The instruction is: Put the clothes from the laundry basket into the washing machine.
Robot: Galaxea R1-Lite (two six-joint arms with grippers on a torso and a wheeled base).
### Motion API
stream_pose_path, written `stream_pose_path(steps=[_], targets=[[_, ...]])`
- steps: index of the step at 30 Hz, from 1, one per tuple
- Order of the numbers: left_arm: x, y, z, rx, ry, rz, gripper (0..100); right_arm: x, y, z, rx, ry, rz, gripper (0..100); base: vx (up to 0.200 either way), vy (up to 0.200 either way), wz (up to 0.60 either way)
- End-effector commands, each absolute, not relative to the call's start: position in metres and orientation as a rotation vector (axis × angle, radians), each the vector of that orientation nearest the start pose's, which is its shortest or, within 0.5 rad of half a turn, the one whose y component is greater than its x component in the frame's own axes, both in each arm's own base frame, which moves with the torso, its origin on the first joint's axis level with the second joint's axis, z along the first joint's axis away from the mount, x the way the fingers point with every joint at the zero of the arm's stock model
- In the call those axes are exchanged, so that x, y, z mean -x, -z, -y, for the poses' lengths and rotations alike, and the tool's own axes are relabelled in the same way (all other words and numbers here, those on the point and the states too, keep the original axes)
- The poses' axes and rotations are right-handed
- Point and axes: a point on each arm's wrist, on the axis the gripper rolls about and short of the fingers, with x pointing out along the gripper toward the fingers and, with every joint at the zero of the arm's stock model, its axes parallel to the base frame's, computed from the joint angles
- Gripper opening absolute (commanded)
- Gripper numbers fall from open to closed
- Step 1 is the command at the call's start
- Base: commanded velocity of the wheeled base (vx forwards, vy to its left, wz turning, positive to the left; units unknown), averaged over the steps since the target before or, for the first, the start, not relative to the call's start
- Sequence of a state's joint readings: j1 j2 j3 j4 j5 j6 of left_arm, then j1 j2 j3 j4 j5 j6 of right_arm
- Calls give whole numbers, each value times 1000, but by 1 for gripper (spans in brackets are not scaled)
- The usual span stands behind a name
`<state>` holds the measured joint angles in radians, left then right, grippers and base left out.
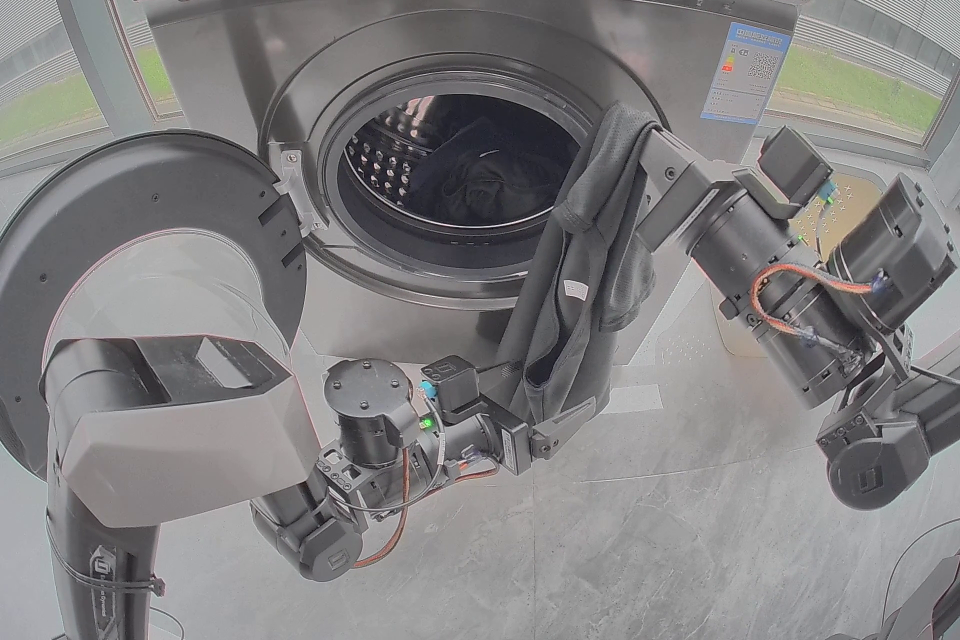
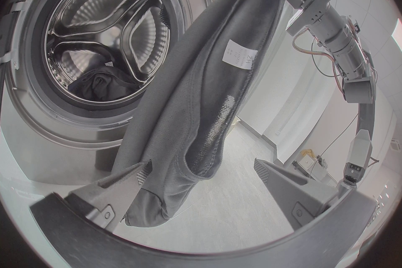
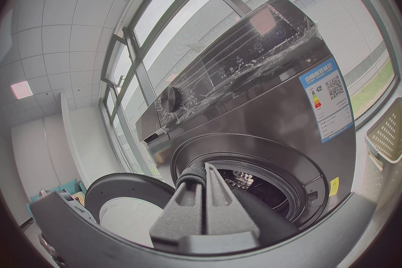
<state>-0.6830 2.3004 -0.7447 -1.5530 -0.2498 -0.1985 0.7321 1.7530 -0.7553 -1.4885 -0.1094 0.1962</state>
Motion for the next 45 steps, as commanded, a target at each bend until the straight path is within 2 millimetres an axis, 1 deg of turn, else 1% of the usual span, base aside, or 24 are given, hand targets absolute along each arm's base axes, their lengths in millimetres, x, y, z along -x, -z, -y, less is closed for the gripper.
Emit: stream_pose_path(steps=[1,5,7,10,13,14,18,24,26,28,31,35,37,38,39,43,45], targets=[[-292,-47,247,183,935,-94,100,-230,-232,-204,-387,-656,386,0,0,0,0],[-296,-43,251,185,931,-93,100,-230,-232,-204,-387,-656,386,0,0,0,0],[-302,-42,256,192,930,-77,100,-230,-232,-204,-387,-656,386,0,0,0,0],[-307,-41,260,195,926,-63,100,-229,-233,-203,-388,-655,388,0,0,0,0],[-309,-37,260,192,903,-65,100,-229,-234,-203,-389,-655,391,0,0,0,0],[-309,-36,260,191,901,-68,0,-229,-234,-203,-390,-655,392,0,0,0,0],[-309,-32,261,191,900,-75,0,-229,-235,-203,-390,-655,394,0,0,0,0],[-317,-43,257,204,885,-33,0,-228,-236,-202,-392,-655,398,0,0,0,0],[-319,-47,253,205,875,-26,0,-227,-237,-202,-393,-655,399,0,0,0,0],[-320,-57,244,209,856,-7,0,-227,-237,-201,-393,-655,399,0,0,0,0],[-313,-71,231,208,842,2,0,-227,-237,-201,-392,-654,398,0,0,0,0],[-285,-88,207,196,846,-31,0,-229,-237,-199,-389,-645,398,0,0,0,0],[-274,-94,192,191,843,-44,0,-228,-237,-199,-390,-648,399,0,0,0,0],[-272,-96,190,190,845,-43,0,-228,-237,-199,-390,-648,399,0,0,0,0],[-262,-101,179,188,845,-53,0,-229,-237,-199,-391,-648,401,0,0,0,0],[-231,-117,153,173,833,-48,0,-230,-237,-197,-391,-641,401,0,0,0,0],[-220,-121,140,172,807,-45,0,-226,-238,-195,-393,-646,404,0,0,0,0]])
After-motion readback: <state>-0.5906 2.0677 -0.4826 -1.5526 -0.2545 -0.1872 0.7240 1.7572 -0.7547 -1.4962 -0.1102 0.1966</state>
